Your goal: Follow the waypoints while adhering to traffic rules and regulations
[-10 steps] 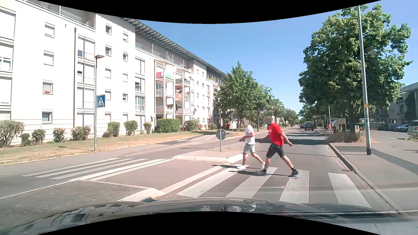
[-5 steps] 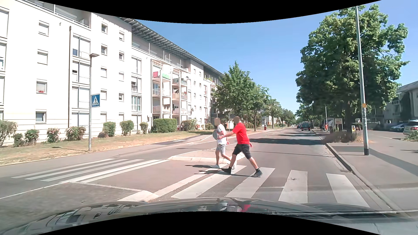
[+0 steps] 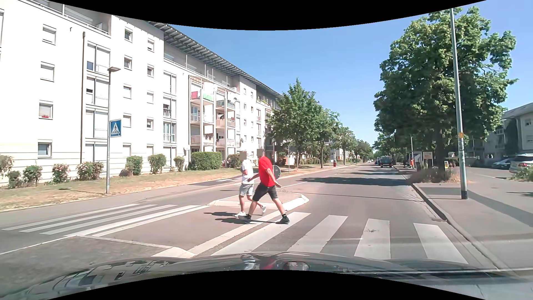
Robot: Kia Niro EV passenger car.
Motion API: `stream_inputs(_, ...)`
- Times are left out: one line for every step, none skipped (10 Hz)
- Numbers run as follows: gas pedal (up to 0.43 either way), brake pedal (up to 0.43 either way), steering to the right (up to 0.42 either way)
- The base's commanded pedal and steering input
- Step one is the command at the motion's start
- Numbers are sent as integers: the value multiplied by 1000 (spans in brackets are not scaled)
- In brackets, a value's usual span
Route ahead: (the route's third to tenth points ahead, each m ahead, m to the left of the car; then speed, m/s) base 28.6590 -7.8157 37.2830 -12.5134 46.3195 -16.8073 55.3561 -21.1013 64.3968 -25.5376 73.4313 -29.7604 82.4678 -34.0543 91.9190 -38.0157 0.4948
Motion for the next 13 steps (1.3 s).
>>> stream_inputs(189, 0, 375)
stream_inputs(220, 0, 375)
stream_inputs(228, 0, 375)
stream_inputs(248, 0, 374)
stream_inputs(268, 0, 369)
stream_inputs(287, 0, 363)
stream_inputs(287, 0, 352)
stream_inputs(287, 0, 342)
stream_inputs(299, 0, 329)
stream_inputs(299, 0, 311)
stream_inputs(299, 0, 295)
stream_inputs(299, 0, 279)
stream_inputs(299, 0, 260)
